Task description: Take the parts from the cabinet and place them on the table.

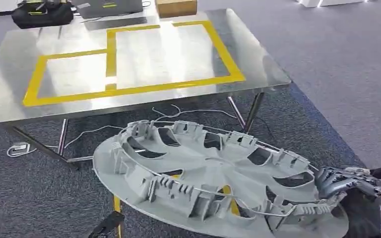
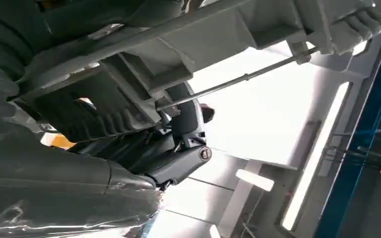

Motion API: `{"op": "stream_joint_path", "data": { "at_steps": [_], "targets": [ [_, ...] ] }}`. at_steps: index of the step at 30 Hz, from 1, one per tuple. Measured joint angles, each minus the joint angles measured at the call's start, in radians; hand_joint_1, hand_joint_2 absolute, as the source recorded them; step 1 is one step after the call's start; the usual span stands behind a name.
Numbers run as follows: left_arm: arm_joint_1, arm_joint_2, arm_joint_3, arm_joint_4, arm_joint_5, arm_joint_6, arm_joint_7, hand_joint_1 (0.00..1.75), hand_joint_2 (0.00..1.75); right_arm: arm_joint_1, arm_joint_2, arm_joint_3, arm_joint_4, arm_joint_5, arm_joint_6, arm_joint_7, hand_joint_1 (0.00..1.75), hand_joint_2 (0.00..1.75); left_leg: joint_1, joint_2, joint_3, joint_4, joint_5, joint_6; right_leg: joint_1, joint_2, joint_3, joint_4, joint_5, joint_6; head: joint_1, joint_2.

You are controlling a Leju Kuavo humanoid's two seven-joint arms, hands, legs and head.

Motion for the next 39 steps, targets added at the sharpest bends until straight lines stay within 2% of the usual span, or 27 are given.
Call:
{"op": "stream_joint_path", "data": {
  "at_steps": [1,2,3,4,5,6,7,8,9,10,11,12,13,14,15,16,17,18,19,20,21,23,24,25,27,31,39],
  "targets": [
    [-0.002,0.000,0.000,0.000,0.000,-0.001,0.000,0.00,1.75,-0.002,0.000,0.000,0.000,0.000,0.000,0.001,1.75,1.75,0.003,0.000,-0.054,0.075,-0.010,-0.004,0.000,0.001,0.011,-0.005,-0.009,-0.003,-0.001,0.000],
    [-0.002,0.000,0.000,0.000,0.000,-0.003,0.001,0.00,1.75,-0.003,0.000,0.001,0.000,0.000,0.000,0.001,1.75,1.75,0.004,0.000,-0.105,0.136,-0.044,-0.006,0.000,0.002,0.024,-0.011,-0.017,-0.003,-0.002,0.000],
    [0.001,0.000,0.000,0.000,0.000,-0.003,0.002,0.00,1.75,-0.003,0.000,0.001,0.000,0.000,0.000,0.001,1.75,1.75,0.004,0.000,-0.149,0.177,-0.093,-0.007,-0.001,0.004,0.039,-0.016,-0.027,-0.004,-0.001,0.000],
    [0.004,0.000,0.000,0.000,0.000,-0.003,0.005,0.00,1.75,-0.003,0.000,0.001,0.001,0.000,0.000,0.002,1.75,1.75,0.004,0.000,-0.183,0.192,-0.135,-0.007,-0.001,0.008,0.056,-0.020,-0.038,-0.004,-0.001,0.000],
    [0.006,0.000,0.000,0.000,0.000,-0.003,0.005,0.00,1.75,-0.003,0.000,0.001,0.002,0.000,0.000,0.004,1.75,1.75,0.004,0.000,-0.203,0.179,-0.149,-0.006,-0.001,0.010,0.079,-0.026,-0.051,-0.003,-0.001,0.000],
    [0.006,0.000,0.000,0.000,0.000,-0.003,0.005,0.00,1.75,-0.003,0.000,0.001,0.003,0.000,0.000,0.006,1.75,1.75,0.004,0.000,-0.208,0.144,-0.130,-0.004,-0.001,0.011,0.102,-0.031,-0.064,-0.001,-0.001,0.000],
    [0.007,0.000,0.000,0.000,0.001,-0.003,0.005,0.00,1.75,-0.004,0.000,0.001,0.005,0.000,0.001,0.008,1.75,1.75,0.004,0.000,-0.203,0.085,-0.075,0.000,-0.001,0.011,0.130,-0.038,-0.077,0.001,-0.001,0.000],
    [0.009,0.000,0.000,0.000,0.002,-0.003,0.005,0.00,1.75,-0.004,0.000,0.001,0.006,0.000,0.001,0.008,1.75,1.75,0.003,0.000,-0.197,0.020,0.010,0.005,-0.001,0.010,0.154,-0.047,-0.089,0.005,-0.001,0.000],
    [0.013,0.000,0.000,0.001,0.004,-0.003,0.005,0.00,1.75,-0.006,0.000,0.001,0.008,-0.001,0.001,0.008,1.75,1.75,0.003,0.003,-0.200,-0.043,0.123,0.011,-0.001,0.011,0.157,-0.056,-0.099,0.010,-0.001,0.000],
    [0.013,0.000,0.000,0.001,0.006,-0.003,0.005,0.00,1.75,-0.010,0.000,0.002,0.013,-0.002,0.002,0.010,1.75,1.75,-0.001,0.005,-0.221,-0.081,0.111,0.013,0.002,0.019,0.175,-0.057,-0.108,0.018,-0.005,0.000],
    [0.015,0.000,0.000,0.001,0.006,-0.003,0.007,0.00,1.75,-0.012,0.000,0.001,0.013,-0.001,0.002,0.012,1.75,1.75,-0.003,0.005,-0.203,-0.083,0.111,0.016,0.001,0.020,0.191,-0.074,-0.127,0.025,0.001,-0.001],
    [0.013,0.000,0.000,0.001,0.008,-0.002,0.006,0.00,1.75,-0.013,0.000,0.001,0.013,0.000,0.002,0.012,1.75,1.75,-0.004,0.004,-0.195,-0.085,0.108,0.017,0.001,0.021,0.205,-0.086,-0.135,0.025,-0.006,-0.001],
    [0.008,0.001,0.000,0.001,0.010,0.000,0.006,0.00,1.75,-0.016,0.000,0.001,0.014,0.000,0.002,0.013,1.75,1.75,-0.004,0.003,-0.187,-0.092,0.116,0.019,0.003,0.020,0.216,-0.095,-0.137,0.029,-0.005,-0.001],
    [0.006,0.001,0.000,0.000,0.010,0.000,0.003,0.00,1.75,-0.018,0.000,0.002,0.013,0.000,0.003,0.013,1.75,1.75,0.006,0.004,-0.169,-0.111,0.155,0.027,0.001,0.020,0.233,-0.098,-0.142,0.035,-0.006,0.000],
    [0.005,0.002,0.000,0.000,0.012,0.001,0.001,0.00,1.75,-0.019,0.000,0.002,0.013,0.000,0.003,0.012,1.75,1.75,0.005,0.004,-0.159,-0.112,0.164,0.035,0.002,0.011,0.227,-0.066,-0.157,0.040,-0.001,-0.001],
    [0.004,0.002,0.000,0.000,0.012,0.001,-0.001,0.00,1.75,-0.019,0.000,0.002,0.014,-0.001,0.003,0.012,1.75,1.75,0.003,0.005,-0.153,-0.112,0.159,0.041,0.002,0.005,0.189,0.004,-0.196,0.042,0.004,0.000],
    [0.003,0.001,0.000,0.000,0.013,0.001,-0.003,0.00,1.75,-0.019,0.000,0.002,0.014,0.000,0.003,0.012,1.75,1.75,0.001,0.005,-0.150,-0.112,0.154,0.045,0.002,0.005,0.132,0.096,-0.240,0.044,0.002,-0.001],
    [0.002,0.000,0.000,0.000,0.013,0.001,-0.005,0.00,1.75,-0.019,0.000,0.002,0.015,0.000,0.003,0.013,1.75,1.75,-0.002,0.005,-0.148,-0.112,0.149,0.048,0.004,0.005,0.077,0.180,-0.268,0.044,0.005,-0.001],
    [0.003,0.000,0.000,0.000,0.014,0.001,-0.006,0.00,1.75,-0.018,0.000,0.002,0.016,0.000,0.003,0.013,1.75,1.75,-0.005,0.005,-0.144,-0.111,0.142,0.052,0.005,0.005,0.032,0.237,-0.274,0.043,0.005,0.000],
    [0.004,0.000,0.000,0.000,0.016,0.001,-0.006,0.00,1.75,-0.018,0.000,0.002,0.017,0.000,0.003,0.013,1.75,1.75,-0.009,0.003,-0.138,-0.110,0.135,0.055,0.007,0.005,0.009,0.240,-0.247,0.039,0.007,-0.001],
    [0.005,0.000,0.000,0.000,0.016,0.001,-0.006,0.00,1.75,-0.018,0.000,0.002,0.017,0.000,0.003,0.013,1.75,1.75,-0.014,0.001,-0.130,-0.110,0.129,0.058,0.009,0.005,0.011,0.196,-0.199,0.033,0.007,0.000],
    [0.005,0.000,0.000,0.000,0.016,0.001,-0.006,0.00,1.75,-0.020,0.000,0.002,0.017,0.000,0.003,0.013,1.75,1.75,-0.020,-0.006,-0.108,-0.110,0.115,0.058,0.018,0.005,0.064,0.016,-0.064,0.015,0.007,-0.001],
    [0.006,-0.002,0.000,0.001,0.016,0.001,-0.006,0.00,1.75,-0.020,0.000,0.002,0.017,0.000,0.003,0.013,1.75,1.75,-0.019,-0.007,-0.107,-0.111,0.110,0.057,0.025,0.004,0.079,-0.039,-0.035,0.005,0.005,-0.001],
    [0.004,-0.002,0.000,0.001,0.016,0.001,-0.006,0.00,1.75,-0.019,0.000,0.002,0.018,0.000,0.003,0.013,1.75,1.75,-0.024,-0.008,-0.109,-0.106,0.109,0.053,0.027,0.001,0.082,-0.043,-0.032,0.007,0.001,-0.001],
    [0.007,0.000,0.000,0.001,0.019,0.002,-0.007,0.00,1.75,-0.020,0.000,0.002,0.019,0.000,0.003,0.013,1.75,1.75,-0.023,-0.008,-0.115,-0.103,0.109,0.055,0.027,0.007,0.080,-0.048,-0.028,0.017,-0.002,0.000],
    [0.006,0.000,0.000,0.001,0.020,0.002,-0.009,0.00,1.75,-0.021,0.000,0.002,0.019,0.000,0.005,0.013,1.75,1.75,-0.022,-0.007,-0.113,-0.110,0.108,0.054,0.028,0.008,0.078,-0.048,-0.034,0.011,-0.001,0.000],
    [0.008,0.002,0.000,0.001,0.023,0.003,-0.009,0.00,1.75,-0.022,0.000,0.002,0.019,0.002,0.006,0.014,1.75,1.75,-0.021,-0.007,-0.112,-0.115,0.108,0.047,0.029,0.008,0.078,-0.048,-0.037,0.006,-0.001,0.000]
  ]
}}
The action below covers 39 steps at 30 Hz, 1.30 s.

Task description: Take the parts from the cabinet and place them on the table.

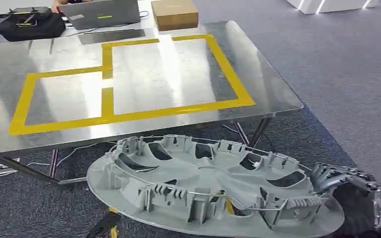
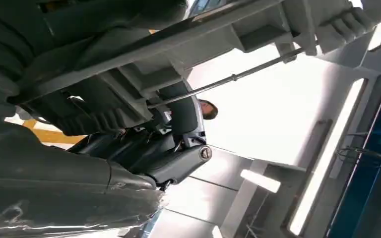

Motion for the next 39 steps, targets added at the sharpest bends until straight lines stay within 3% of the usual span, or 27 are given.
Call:
{"op": "stream_joint_path", "data": {
  "at_steps": [12,19,20,21,22,24,25,26,27,29,30,31,32,34,35,36,37,39],
  "targets": [
    [0.006,0.001,0.000,0.000,0.007,0.000,-0.010,0.00,1.75,0.002,0.000,0.000,0.000,0.015,0.001,0.002,1.75,1.75,-0.003,0.000,0.000,0.000,-0.001,0.000,-0.003,0.000,0.001,0.000,0.000,0.000,0.000,0.000],
    [0.006,0.001,0.000,0.000,0.006,0.000,-0.011,0.00,1.75,0.002,0.000,0.000,0.000,0.020,0.001,0.003,1.75,1.75,-0.009,0.000,0.000,-0.001,-0.005,0.015,-0.009,-0.001,0.004,-0.008,0.001,0.014,0.000,0.000],
    [0.006,0.001,0.000,0.000,0.006,0.000,-0.011,0.00,1.75,0.002,0.000,0.000,0.000,0.020,0.001,0.003,1.75,1.75,0.007,0.000,0.011,-0.015,0.003,0.017,-0.007,-0.001,-0.005,-0.004,-0.007,0.017,0.000,0.000],
    [0.005,0.001,0.000,0.000,0.006,0.000,-0.011,0.00,1.75,0.003,0.000,0.000,0.000,0.021,0.000,0.004,1.75,1.75,0.007,-0.001,0.017,-0.019,0.001,0.020,-0.004,-0.002,-0.008,0.019,-0.020,0.022,0.004,0.000],
    [0.002,0.001,0.000,0.000,0.006,0.000,-0.011,0.00,1.75,0.000,0.000,0.000,0.000,0.021,0.000,0.004,1.75,1.75,0.010,-0.001,0.019,-0.019,-0.001,0.022,-0.006,-0.002,-0.037,0.079,-0.052,0.026,0.008,0.000],
    [0.003,0.000,0.000,0.000,0.005,-0.003,-0.011,0.00,1.75,0.001,0.000,0.001,0.000,0.021,0.000,0.005,1.75,1.75,0.011,-0.001,0.019,-0.018,-0.004,0.022,-0.013,-0.003,-0.136,0.259,-0.124,0.033,0.012,0.000],
    [0.004,0.001,0.000,0.000,0.005,-0.003,-0.010,0.00,1.75,0.001,0.000,0.001,0.002,0.021,0.000,0.005,1.75,1.75,0.012,-0.002,0.021,-0.017,-0.006,0.019,-0.015,-0.003,-0.174,0.322,-0.136,0.036,0.011,0.000],
    [0.004,0.001,0.000,0.000,0.004,-0.005,-0.008,0.00,1.75,0.000,0.000,0.000,0.004,0.021,0.000,0.006,1.75,1.75,0.012,-0.004,0.025,-0.017,-0.009,0.016,-0.018,-0.003,-0.187,0.329,-0.121,0.038,0.011,0.000],
    [0.003,0.001,0.000,0.000,0.004,-0.006,-0.006,0.00,1.75,0.000,0.000,0.001,0.006,0.021,0.000,0.006,1.75,1.75,0.014,-0.007,0.030,-0.017,-0.013,0.012,-0.020,-0.003,-0.173,0.290,-0.082,0.040,0.011,0.000],
    [0.000,0.000,0.000,0.000,0.004,-0.010,-0.003,0.00,1.75,-0.003,0.000,0.001,0.006,0.023,-0.001,0.006,1.75,1.75,0.021,-0.016,0.046,-0.011,-0.025,0.001,-0.026,-0.001,-0.089,0.106,0.029,0.045,0.011,0.000],
    [-0.002,0.002,0.000,0.000,0.004,-0.010,-0.003,0.00,1.75,-0.005,0.000,0.001,0.006,0.023,-0.001,0.006,1.75,1.75,0.021,-0.018,0.049,-0.006,-0.034,-0.008,-0.030,0.008,-0.055,0.035,0.045,0.052,0.013,0.000],
    [-0.007,0.003,-0.001,0.000,0.004,-0.010,-0.002,0.00,1.75,-0.007,0.000,0.002,0.008,0.023,-0.002,0.006,1.75,1.75,0.015,-0.022,0.043,0.007,-0.041,-0.014,-0.028,0.017,-0.029,0.013,0.029,0.047,0.015,0.000],
    [-0.009,0.003,-0.001,0.000,0.004,-0.010,-0.001,0.00,1.75,-0.009,0.000,0.001,0.009,0.022,-0.003,0.007,1.75,1.75,0.016,-0.024,0.039,0.006,-0.038,-0.017,-0.027,0.016,-0.038,0.023,0.027,0.035,0.011,0.000],
    [-0.007,0.003,-0.001,0.000,0.004,-0.011,0.000,0.00,1.75,-0.009,0.000,0.001,0.009,0.025,-0.004,0.009,1.75,1.75,0.018,-0.026,0.037,0.006,-0.038,-0.022,-0.022,0.014,-0.044,0.029,0.021,0.023,0.009,0.000],
    [-0.007,0.005,-0.001,0.000,0.003,-0.011,0.000,0.00,1.75,-0.010,0.000,0.001,0.009,0.026,-0.004,0.009,1.75,1.75,0.019,-0.028,0.037,0.009,-0.045,-0.028,-0.028,0.011,-0.042,0.026,0.021,0.013,0.008,0.000],
    [-0.008,0.006,-0.002,0.000,0.003,-0.011,0.000,0.00,1.75,-0.011,0.000,0.001,0.009,0.026,-0.004,0.009,1.75,1.75,0.018,-0.016,0.032,0.023,-0.058,-0.035,-0.029,0.007,-0.040,0.025,0.020,0.007,0.008,0.000],
    [-0.011,0.006,-0.002,0.000,0.003,-0.011,0.000,0.00,1.75,-0.012,0.000,0.001,0.009,0.027,-0.004,0.009,1.75,1.75,0.018,-0.007,0.007,0.072,-0.087,-0.042,-0.029,0.002,-0.039,0.025,0.018,0.000,0.001,0.000],
    [-0.014,0.006,-0.004,0.000,0.002,-0.011,0.000,0.00,1.75,-0.011,0.000,0.002,0.009,0.027,-0.004,0.009,1.75,1.75,0.022,-0.001,-0.084,0.244,-0.162,-0.049,-0.028,-0.007,-0.039,0.025,0.015,-0.005,0.000,0.000]
  ]
}}
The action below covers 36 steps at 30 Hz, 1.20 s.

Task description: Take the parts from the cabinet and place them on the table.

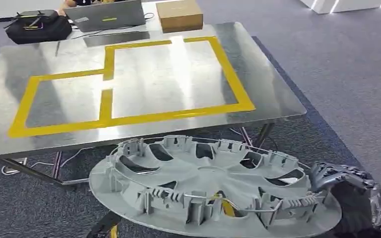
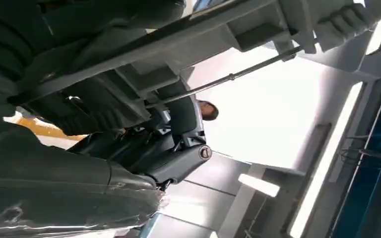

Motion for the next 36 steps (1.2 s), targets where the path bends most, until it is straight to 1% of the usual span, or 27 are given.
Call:
{"op": "stream_joint_path", "data": {
  "at_steps": [1,2,3,4,5,6,7,8,9,11,12,13,15,16,17,18,19,20,21,22,23,24,26,29,31,32,36],
  "targets": [
    [0.001,0.000,0.000,0.000,0.000,0.000,0.000,0.00,1.75,0.000,0.000,0.000,0.000,0.000,0.000,0.000,1.75,1.75,0.001,0.000,-0.042,0.073,-0.018,-0.001,0.001,-0.005,0.001,0.000,-0.002,-0.002,0.000,0.000],
    [0.004,0.000,0.000,0.000,0.000,-0.001,0.000,0.00,1.75,0.000,0.000,0.000,0.000,0.001,0.000,0.000,1.75,1.75,0.001,0.000,-0.064,0.097,-0.009,0.000,0.001,-0.008,0.002,0.000,-0.003,-0.003,0.000,0.000],
    [0.005,0.000,0.000,0.000,0.000,-0.001,0.000,0.00,1.75,0.000,0.000,0.000,0.000,0.001,0.000,0.000,1.75,1.75,0.001,0.000,-0.058,0.072,0.026,0.002,0.001,-0.010,0.006,0.000,-0.005,-0.004,0.000,0.000],
    [0.004,0.000,0.000,0.000,0.000,-0.001,0.000,0.00,1.75,-0.001,0.000,0.000,0.000,0.001,0.000,0.000,1.75,1.75,0.001,0.001,-0.034,0.011,0.075,0.006,0.002,-0.013,0.011,0.000,-0.008,-0.003,-0.001,0.000],
    [0.004,0.000,0.000,0.000,0.000,-0.001,0.000,0.00,1.75,-0.001,0.000,0.000,0.000,0.001,0.000,0.000,1.75,1.75,0.000,0.003,0.003,-0.075,0.127,0.011,0.002,-0.015,0.017,0.000,-0.011,-0.001,0.000,0.000],
    [0.003,0.000,-0.001,0.000,0.000,-0.001,0.000,0.00,1.75,-0.002,0.000,0.000,0.000,0.002,-0.001,0.001,1.75,1.75,-0.003,0.019,0.044,-0.167,0.174,0.019,0.002,-0.019,0.024,0.000,-0.015,0.002,0.000,0.000],
    [0.002,0.000,-0.001,0.000,0.000,-0.001,0.000,0.00,1.75,-0.002,0.000,0.000,0.000,0.002,-0.001,0.001,1.75,1.75,-0.010,0.034,0.061,-0.202,0.166,0.021,0.010,-0.020,0.025,0.003,-0.020,0.008,0.000,0.000],
    [-0.001,0.000,-0.001,0.000,0.000,-0.001,0.000,0.00,1.75,-0.002,0.000,0.000,0.000,0.002,-0.001,0.002,1.75,1.75,-0.008,0.031,0.065,-0.223,0.156,0.023,0.011,-0.023,0.019,0.004,-0.022,0.012,0.000,0.000],
    [-0.001,0.000,-0.001,0.000,0.000,-0.001,0.000,0.00,1.75,-0.001,0.000,0.000,0.000,0.002,-0.001,0.003,1.75,1.75,-0.008,0.029,0.060,-0.219,0.157,0.023,0.011,-0.028,0.018,0.001,-0.021,0.015,0.003,0.000],
    [0.003,0.000,-0.001,0.000,0.002,-0.001,0.000,0.00,1.75,-0.002,0.000,0.000,0.000,0.003,-0.002,0.005,1.75,1.75,-0.008,0.019,0.062,-0.226,0.159,0.033,0.010,-0.037,0.026,-0.006,-0.022,0.026,0.000,0.000],
    [0.004,0.000,-0.001,0.000,0.002,0.000,0.001,0.00,1.75,-0.002,0.000,0.000,0.000,0.003,-0.002,0.005,1.75,1.75,-0.002,0.015,0.068,-0.231,0.162,0.037,0.007,-0.030,0.019,0.003,-0.031,0.032,0.000,0.000],
    [0.002,0.000,-0.002,0.000,0.002,0.001,0.001,0.00,1.75,-0.004,0.000,0.000,0.000,0.003,-0.002,0.006,1.75,1.75,0.000,0.012,0.070,-0.231,0.161,0.043,0.008,-0.018,0.004,0.042,-0.057,0.036,0.007,0.000],
    [0.001,-0.001,-0.002,0.000,0.003,0.001,0.001,0.00,1.75,-0.003,0.000,0.000,0.002,0.002,-0.002,0.008,1.75,1.75,-0.001,0.004,0.071,-0.231,0.158,0.049,0.008,-0.009,-0.079,0.208,-0.133,0.041,0.012,0.000],
    [0.002,-0.001,-0.002,0.000,0.003,0.001,0.002,0.00,1.75,-0.002,0.000,0.000,0.003,0.002,-0.002,0.008,1.75,1.75,-0.002,0.001,0.071,-0.230,0.157,0.051,0.008,-0.008,-0.122,0.285,-0.159,0.043,0.013,0.000],
    [0.003,0.000,-0.002,0.000,0.004,0.001,0.002,0.00,1.75,-0.002,0.000,0.000,0.005,0.003,-0.002,0.008,1.75,1.75,-0.003,-0.002,0.073,-0.230,0.155,0.052,0.008,-0.008,-0.145,0.318,-0.159,0.043,0.012,0.000],
    [0.004,0.000,-0.002,0.000,0.004,0.001,0.002,0.00,1.75,-0.002,0.000,0.000,0.006,0.003,-0.002,0.010,1.75,1.75,-0.004,-0.007,0.076,-0.229,0.154,0.052,0.008,-0.007,-0.143,0.303,-0.134,0.042,0.012,0.000],
    [0.003,0.000,-0.002,0.000,0.004,0.000,0.003,0.00,1.75,-0.002,0.000,0.000,0.008,0.003,-0.002,0.009,1.75,1.75,-0.004,-0.012,0.080,-0.229,0.151,0.052,0.008,-0.007,-0.118,0.242,-0.088,0.040,0.013,0.000],
    [0.003,-0.001,-0.002,0.000,0.004,0.000,0.003,0.00,1.75,-0.002,0.000,0.000,0.008,0.003,-0.002,0.010,1.75,1.75,-0.003,-0.018,0.087,-0.229,0.147,0.049,0.008,-0.005,-0.072,0.140,-0.029,0.036,0.012,0.000],
    [0.003,-0.001,-0.002,0.000,0.004,0.000,0.003,0.00,1.75,-0.003,0.000,0.000,0.008,0.003,-0.002,0.010,1.75,1.75,-0.003,-0.022,0.093,-0.228,0.143,0.046,0.008,0.002,-0.029,0.049,0.016,0.034,0.013,0.000],
    [0.003,-0.001,-0.002,0.000,0.004,0.000,0.003,0.00,1.75,-0.004,0.000,0.000,0.008,0.002,-0.001,0.010,1.75,1.75,-0.007,-0.024,0.093,-0.228,0.140,0.042,0.009,0.013,-0.007,0.018,-0.002,0.032,0.012,0.000],
    [0.002,0.000,-0.002,0.000,0.004,0.000,0.003,0.00,1.75,-0.004,0.000,0.000,0.008,0.002,-0.002,0.009,1.75,1.75,-0.009,-0.028,0.086,-0.219,0.139,0.039,0.008,0.012,0.003,-0.005,-0.001,0.028,0.013,0.000],
    [0.003,0.000,-0.002,0.000,0.004,0.000,0.003,0.00,1.75,-0.003,0.000,0.000,0.009,0.002,-0.002,0.010,1.75,1.75,-0.008,-0.028,0.084,-0.222,0.141,0.035,0.009,0.012,0.000,0.000,0.000,0.026,0.009,0.000],
    [0.006,0.000,-0.002,0.000,0.004,0.000,0.003,0.00,1.75,-0.003,0.000,0.000,0.010,0.003,-0.001,0.011,1.75,1.75,-0.009,-0.027,0.084,-0.219,0.141,0.047,0.008,0.014,-0.002,-0.001,0.002,0.029,0.006,0.000],
    [0.004,0.000,-0.002,0.000,0.005,0.000,0.003,0.00,1.75,-0.003,0.000,0.000,0.010,0.002,-0.002,0.010,1.75,1.75,-0.008,-0.027,0.087,-0.227,0.142,0.046,0.010,0.015,-0.003,0.000,0.000,0.026,0.006,0.000],
    [0.005,0.000,-0.003,0.000,0.005,-0.003,0.003,0.00,1.75,-0.003,0.000,0.000,0.010,0.001,-0.002,0.010,1.75,1.75,-0.007,-0.027,0.088,-0.231,0.145,0.041,0.012,0.014,-0.003,0.000,-0.001,0.025,0.006,0.000],
    [0.005,0.000,-0.003,0.000,0.005,-0.005,0.003,0.00,1.75,-0.003,0.000,0.000,0.010,0.001,-0.001,0.010,1.75,1.75,-0.006,-0.027,0.088,-0.232,0.144,0.040,0.012,0.014,-0.003,0.000,-0.002,0.021,0.007,0.000],
    [0.007,0.000,-0.003,0.000,0.005,-0.003,0.000,0.00,1.75,-0.003,0.000,0.001,0.010,0.000,-0.001,0.010,1.75,1.75,-0.005,-0.027,0.087,-0.234,0.145,0.028,0.013,0.014,-0.003,0.001,-0.001,0.020,0.006,0.000]
  ]
}}
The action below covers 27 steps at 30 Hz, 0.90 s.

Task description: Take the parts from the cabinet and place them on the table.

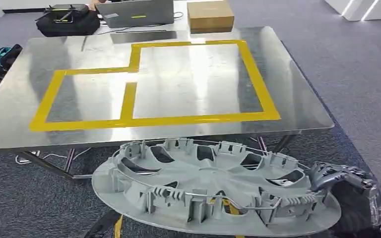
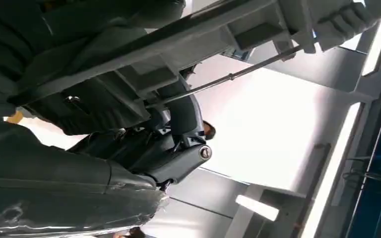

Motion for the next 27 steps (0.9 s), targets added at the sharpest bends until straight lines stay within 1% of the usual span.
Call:
{"op": "stream_joint_path", "data": {
  "at_steps": [4,16,17,18,19,20,21,22,23,24,25,26,27],
  "targets": [
    [0.003,-0.002,0.000,0.000,0.000,0.000,0.000,0.00,1.75,0.000,0.000,0.000,0.000,0.000,0.000,0.000,1.75,1.75,-0.001,0.000,-0.001,0.000,0.000,-0.002,0.000,0.000,0.000,-0.001,0.001,-0.002,0.001,0.000],
    [0.004,-0.001,0.000,0.000,0.003,-0.002,0.001,0.00,1.75,0.000,0.000,0.002,0.000,0.000,0.001,-0.001,1.75,1.75,-0.005,0.000,-0.001,0.001,0.000,0.000,-0.004,0.000,0.003,-0.007,0.004,-0.001,0.000,0.000],
    [0.004,0.000,0.000,0.000,0.003,-0.002,0.000,0.00,1.75,0.000,0.000,0.002,0.000,0.000,0.001,-0.001,1.75,1.75,-0.010,0.000,-0.003,0.010,-0.006,0.008,-0.011,0.000,0.005,-0.016,0.008,0.007,0.000,0.000],
    [0.004,0.000,0.000,0.000,0.003,0.000,0.000,0.00,1.75,-0.001,0.000,0.002,0.000,0.000,0.001,-0.002,1.75,1.75,-0.010,0.000,-0.003,0.005,-0.004,0.018,-0.011,0.000,0.006,-0.018,0.009,0.011,-0.001,0.000],
    [0.003,0.000,0.000,0.000,0.003,0.000,0.000,0.00,1.75,-0.001,0.000,0.002,0.000,0.000,0.001,-0.002,1.75,1.75,-0.011,0.000,-0.002,0.000,-0.001,0.023,-0.010,0.000,0.007,-0.023,0.011,0.015,-0.001,0.000],
    [0.003,-0.002,-0.001,0.000,0.003,0.001,0.000,0.00,1.75,0.000,0.000,0.002,-0.001,0.000,0.001,-0.002,1.75,1.75,-0.002,0.002,0.011,-0.024,0.009,0.028,-0.004,0.001,0.012,-0.025,0.010,0.017,-0.001,0.000],
    [0.003,-0.002,-0.001,0.000,0.003,0.002,0.000,0.00,1.75,0.001,0.000,0.001,-0.001,0.001,0.001,-0.002,1.75,1.75,0.004,0.004,0.022,-0.035,0.015,0.027,-0.004,-0.005,0.001,-0.009,-0.003,0.017,0.002,0.000],
    [0.001,-0.001,-0.002,0.000,0.003,0.002,0.001,0.00,1.75,0.000,0.000,0.001,0.000,0.000,0.001,-0.003,1.75,1.75,0.006,0.005,0.024,-0.038,0.016,0.030,-0.003,-0.006,-0.019,0.041,-0.033,0.019,0.005,0.000],
    [0.000,-0.001,-0.002,0.000,0.003,0.002,0.003,0.00,1.75,-0.001,0.000,0.001,0.000,-0.001,0.001,-0.004,1.75,1.75,0.007,0.005,0.024,-0.038,0.015,0.031,-0.006,-0.007,-0.059,0.126,-0.073,0.022,0.008,0.000],
    [0.001,-0.002,-0.002,0.000,0.003,0.002,0.005,0.00,1.75,0.000,0.001,0.002,0.000,-0.002,0.001,-0.004,1.75,1.75,0.007,0.006,0.024,-0.038,0.013,0.031,-0.010,-0.007,-0.101,0.208,-0.108,0.027,0.006,0.000],
    [0.001,-0.003,-0.002,0.000,0.004,0.002,0.006,0.00,1.75,0.001,0.000,0.002,0.000,-0.002,0.002,-0.003,1.75,1.75,0.008,0.006,0.025,-0.037,0.012,0.029,-0.012,-0.007,-0.134,0.271,-0.128,0.031,0.007,0.000],
    [0.003,-0.003,-0.002,0.000,0.004,0.002,0.006,0.00,1.75,0.001,0.000,0.001,0.001,-0.001,0.002,-0.003,1.75,1.75,0.010,0.006,0.027,-0.037,0.009,0.025,-0.015,-0.008,-0.147,0.288,-0.120,0.036,0.007,0.000],
    [0.004,-0.003,-0.002,0.000,0.006,0.002,0.006,0.00,1.75,0.001,0.000,0.001,0.002,-0.001,0.002,-0.003,1.75,1.75,0.013,0.005,0.031,-0.036,0.006,0.020,-0.019,-0.009,-0.132,0.255,-0.089,0.040,0.007,0.000]
  ]
}}
